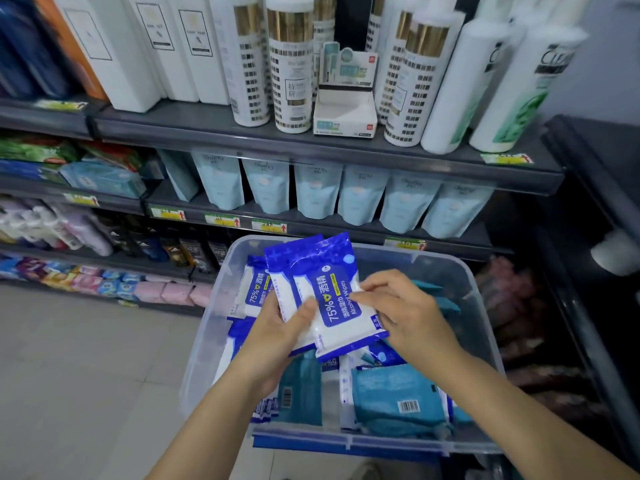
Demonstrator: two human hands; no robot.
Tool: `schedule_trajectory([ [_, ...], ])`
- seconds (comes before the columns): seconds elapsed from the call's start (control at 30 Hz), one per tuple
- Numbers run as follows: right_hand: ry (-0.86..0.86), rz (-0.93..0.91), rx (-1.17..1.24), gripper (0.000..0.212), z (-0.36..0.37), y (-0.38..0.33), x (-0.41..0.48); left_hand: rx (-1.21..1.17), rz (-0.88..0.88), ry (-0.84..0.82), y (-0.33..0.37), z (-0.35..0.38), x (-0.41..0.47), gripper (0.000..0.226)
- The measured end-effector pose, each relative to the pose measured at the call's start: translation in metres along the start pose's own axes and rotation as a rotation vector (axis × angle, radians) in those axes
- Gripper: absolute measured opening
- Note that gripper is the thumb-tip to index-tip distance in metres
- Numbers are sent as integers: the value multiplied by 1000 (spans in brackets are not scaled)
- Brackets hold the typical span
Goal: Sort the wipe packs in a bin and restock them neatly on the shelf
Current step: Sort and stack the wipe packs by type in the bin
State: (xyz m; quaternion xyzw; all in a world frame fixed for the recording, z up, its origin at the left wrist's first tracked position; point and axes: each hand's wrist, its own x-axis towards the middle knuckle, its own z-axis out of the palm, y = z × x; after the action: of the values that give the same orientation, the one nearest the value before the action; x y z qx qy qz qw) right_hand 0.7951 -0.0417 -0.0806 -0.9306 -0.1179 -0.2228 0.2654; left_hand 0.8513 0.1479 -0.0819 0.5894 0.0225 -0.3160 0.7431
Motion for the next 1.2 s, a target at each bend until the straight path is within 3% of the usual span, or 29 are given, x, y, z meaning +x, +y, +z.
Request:
schedule_trajectory([
  [0.13,-58,60,19,35,-4,3,1,43,-6,35,-4,0,1,66],
  [0.2,-42,272,150,39,-9,5,4,68,-4,56,-5,0,2,68],
  [0.3,-112,707,597,35,-18,-1,12,109,-2,77,-8,0,4,67],
  [0.37,-221,839,759,29,-18,-8,14,140,0,84,-10,3,5,63],
  [0.43,-256,833,727,30,-11,-14,15,166,11,77,-14,7,8,55],
  [0.7,55,994,858,24,-6,-11,21,166,26,65,-12,16,6,40],
  [0.9,142,1028,1023,21,-31,3,25,137,-2,59,-13,14,6,65],
  [1.03,-63,892,731,25,-13,-10,26,184,24,30,-12,22,6,53],
  [1.1,-121,814,590,26,0,-12,26,214,34,79,-12,24,9,37],
  [1.2,-122,767,402,29,7,1,25,182,57,185,-12,17,15,46],
])
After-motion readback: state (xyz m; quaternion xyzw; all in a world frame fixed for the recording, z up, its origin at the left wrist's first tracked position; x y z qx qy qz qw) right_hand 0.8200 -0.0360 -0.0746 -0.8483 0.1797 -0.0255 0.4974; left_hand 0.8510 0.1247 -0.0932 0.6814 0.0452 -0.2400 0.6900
